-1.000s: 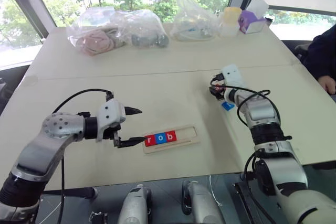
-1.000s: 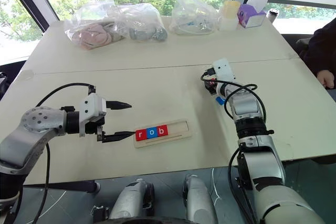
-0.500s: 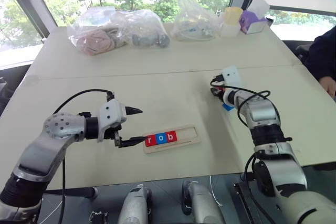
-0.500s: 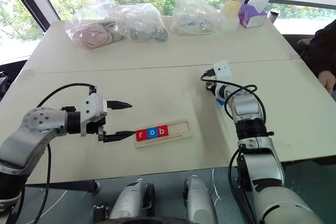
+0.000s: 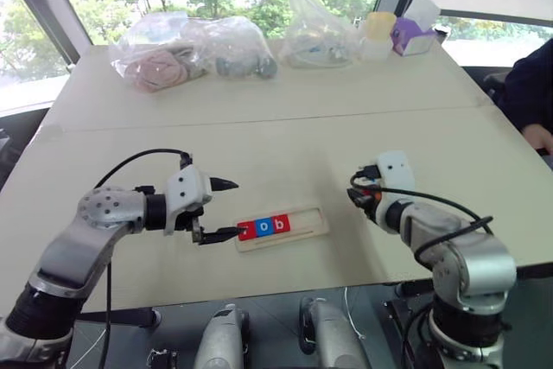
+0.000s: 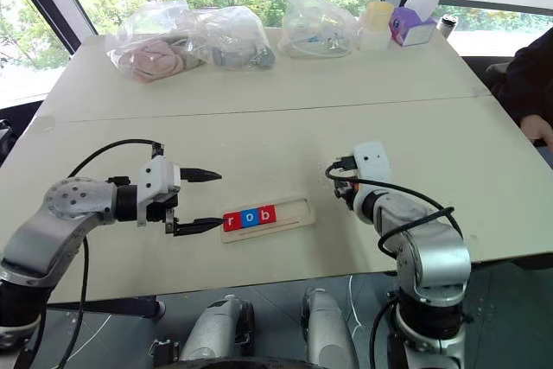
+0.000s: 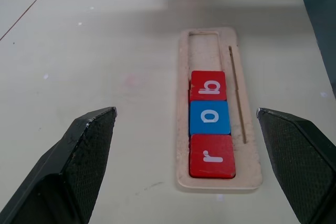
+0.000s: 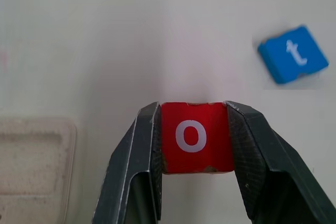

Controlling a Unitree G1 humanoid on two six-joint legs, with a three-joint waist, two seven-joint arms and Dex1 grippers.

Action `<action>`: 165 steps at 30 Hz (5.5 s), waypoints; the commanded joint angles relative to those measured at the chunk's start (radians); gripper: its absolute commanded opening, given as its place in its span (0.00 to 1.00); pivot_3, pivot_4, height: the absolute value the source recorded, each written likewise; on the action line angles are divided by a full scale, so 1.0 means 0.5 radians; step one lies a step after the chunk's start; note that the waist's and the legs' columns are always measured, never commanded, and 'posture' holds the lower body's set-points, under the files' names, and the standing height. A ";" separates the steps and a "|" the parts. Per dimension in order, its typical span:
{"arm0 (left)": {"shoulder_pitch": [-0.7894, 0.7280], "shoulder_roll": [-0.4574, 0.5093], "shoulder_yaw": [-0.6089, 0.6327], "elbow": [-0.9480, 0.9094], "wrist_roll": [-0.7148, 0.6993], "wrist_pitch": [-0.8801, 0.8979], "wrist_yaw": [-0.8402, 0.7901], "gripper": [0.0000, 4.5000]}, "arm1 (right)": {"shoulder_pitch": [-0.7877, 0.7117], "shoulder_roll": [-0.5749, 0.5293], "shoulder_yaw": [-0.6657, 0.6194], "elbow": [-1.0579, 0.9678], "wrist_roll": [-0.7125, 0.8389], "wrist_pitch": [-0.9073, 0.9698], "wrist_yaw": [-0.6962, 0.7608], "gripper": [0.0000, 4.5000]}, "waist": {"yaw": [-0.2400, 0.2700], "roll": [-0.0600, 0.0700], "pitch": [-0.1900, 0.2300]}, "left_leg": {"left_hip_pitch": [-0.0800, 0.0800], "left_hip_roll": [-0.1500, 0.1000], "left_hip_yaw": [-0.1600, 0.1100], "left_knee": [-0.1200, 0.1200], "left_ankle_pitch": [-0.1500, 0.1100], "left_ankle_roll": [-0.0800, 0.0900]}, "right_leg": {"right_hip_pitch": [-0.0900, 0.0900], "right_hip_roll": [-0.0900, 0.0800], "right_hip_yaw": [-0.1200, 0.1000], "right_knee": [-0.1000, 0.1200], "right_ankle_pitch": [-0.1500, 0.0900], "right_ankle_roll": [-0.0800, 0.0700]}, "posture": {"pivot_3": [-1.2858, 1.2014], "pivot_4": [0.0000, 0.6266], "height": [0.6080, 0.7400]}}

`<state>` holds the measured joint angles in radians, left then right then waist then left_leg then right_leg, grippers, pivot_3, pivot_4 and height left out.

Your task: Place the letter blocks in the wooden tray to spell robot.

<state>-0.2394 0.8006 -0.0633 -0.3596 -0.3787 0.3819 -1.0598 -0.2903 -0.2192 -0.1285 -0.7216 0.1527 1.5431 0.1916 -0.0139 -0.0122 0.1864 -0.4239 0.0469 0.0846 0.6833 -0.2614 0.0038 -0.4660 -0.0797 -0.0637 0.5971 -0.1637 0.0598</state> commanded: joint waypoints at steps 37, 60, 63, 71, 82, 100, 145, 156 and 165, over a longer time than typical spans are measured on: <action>-0.156 -0.076 -0.049 0.056 0.052 -0.057 -0.012 1.00 | -0.245 -1.456 0.566 1.671 -0.060 -2.854 2.162 0.99 | 0.005 -0.004 0.005 | 0.004 -0.009 0.000 0.000 0.000 0.001 | 0.005 0.001 0.001 -0.002 -0.003 0.004 | 0.52 0.24 1.00; -0.115 -0.060 -0.018 -0.014 0.035 -0.016 0.054 1.00 | -0.533 -1.232 0.720 2.130 -0.219 -3.239 2.371 0.71 | 0.005 -0.004 0.004 | 0.009 -0.010 0.005 0.001 0.000 0.001 | 0.011 0.000 0.001 -0.001 -0.003 0.004 | 0.52 0.24 1.00; -0.120 -0.057 -0.017 -0.008 0.037 -0.019 0.049 1.00 | -0.533 -1.207 0.719 2.129 -0.219 -3.224 2.379 0.36 | 0.005 -0.004 0.004 | 0.011 -0.009 0.005 0.001 0.000 0.001 | 0.012 0.000 0.001 0.000 -0.002 0.004 | 0.52 0.24 1.00; -0.128 -0.053 -0.013 0.000 0.038 -0.018 0.038 1.00 | -0.526 -1.201 0.642 1.879 -0.106 -2.911 2.367 0.25 | 0.005 -0.004 0.004 | 0.013 -0.009 0.005 0.001 0.000 0.000 | 0.013 0.000 0.002 0.001 -0.002 0.003 | 0.52 0.24 1.00; -0.126 -0.044 -0.009 0.005 0.027 -0.021 0.018 1.00 | -0.614 -1.077 0.825 1.222 -0.033 -2.365 2.306 0.25 | 0.009 -0.004 0.004 | 0.013 -0.008 0.002 0.001 0.000 0.000 | 0.012 0.000 0.002 0.001 -0.002 0.003 | 0.52 0.24 1.00; -0.054 0.016 0.033 -0.084 -0.018 0.021 0.034 1.00 | -0.682 -0.881 1.070 1.407 -0.136 -2.378 2.270 0.25 | 0.007 -0.004 0.004 | 0.011 -0.008 0.005 0.001 0.000 0.000 | 0.011 0.000 0.002 0.001 0.000 0.001 | 0.52 0.24 1.00; -0.101 -0.028 -0.016 -0.070 -0.011 0.027 0.043 1.00 | -0.704 -0.898 0.889 1.638 -0.218 -2.586 2.048 0.98 | 0.006 -0.004 0.004 | 0.010 -0.009 0.007 0.000 0.000 0.000 | 0.010 0.000 0.002 0.001 0.001 -0.001 | 0.52 0.24 1.00; -0.090 -0.024 -0.006 -0.072 -0.010 0.032 0.048 1.00 | -0.650 -0.850 0.919 1.597 -0.249 -2.625 2.008 0.98 | 0.006 -0.004 0.004 | 0.010 -0.009 0.007 0.001 0.000 0.000 | 0.010 0.001 0.002 0.001 0.000 0.000 | 0.52 0.24 1.00; -0.091 -0.029 -0.005 -0.079 -0.012 0.038 0.060 1.00 | -0.658 -0.855 0.931 1.574 -0.277 -2.648 2.022 0.98 | 0.006 -0.004 0.004 | 0.010 -0.009 0.007 0.001 0.000 0.000 | 0.010 0.000 0.002 0.001 0.000 0.000 | 0.52 0.24 1.00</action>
<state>-0.2786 0.7851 -0.0830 -0.3683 -0.3809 0.4052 -1.0375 -0.6131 -0.6375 0.3431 0.1038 0.0161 0.2371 1.1993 -0.0108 -0.0143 0.1886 -0.4187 0.0426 0.0883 0.6836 -0.2612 0.0040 -0.4608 -0.0795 -0.0629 0.5977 -0.1637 0.0598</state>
